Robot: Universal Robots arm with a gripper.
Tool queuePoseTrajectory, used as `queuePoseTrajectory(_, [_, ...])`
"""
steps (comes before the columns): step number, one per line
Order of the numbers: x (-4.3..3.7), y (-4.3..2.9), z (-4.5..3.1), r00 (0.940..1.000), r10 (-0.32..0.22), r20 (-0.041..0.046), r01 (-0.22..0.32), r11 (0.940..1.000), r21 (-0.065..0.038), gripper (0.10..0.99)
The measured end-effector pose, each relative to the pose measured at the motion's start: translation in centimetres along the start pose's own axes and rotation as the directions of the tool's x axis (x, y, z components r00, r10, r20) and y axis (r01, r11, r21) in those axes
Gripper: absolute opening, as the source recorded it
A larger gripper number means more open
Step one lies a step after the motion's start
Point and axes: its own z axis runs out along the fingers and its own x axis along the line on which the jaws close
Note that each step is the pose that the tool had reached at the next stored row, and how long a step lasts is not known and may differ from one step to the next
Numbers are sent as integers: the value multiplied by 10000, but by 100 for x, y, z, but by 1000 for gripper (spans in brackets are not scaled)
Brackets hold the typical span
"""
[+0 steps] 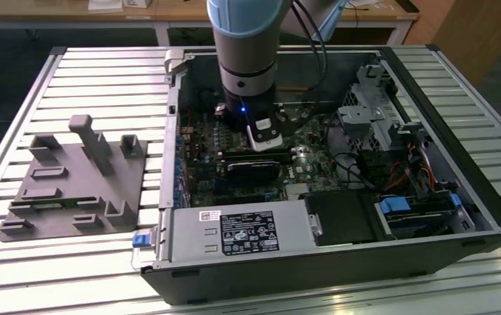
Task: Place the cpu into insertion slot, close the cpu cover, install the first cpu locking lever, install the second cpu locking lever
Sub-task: 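Install the second cpu locking lever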
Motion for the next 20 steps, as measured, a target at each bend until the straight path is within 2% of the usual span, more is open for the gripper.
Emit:
queuePoseTrajectory(8, [25, -60, 71, 9999, -84, -118, 80, 9996, -276, 106])
queuePoseTrajectory(17, [76, -137, 138, 9995, -150, -264, 133, 9978, -655, 106])
queuePoseTrajectory(20, [113, -162, 164, 9995, -151, -281, 131, 9974, -707, 106])
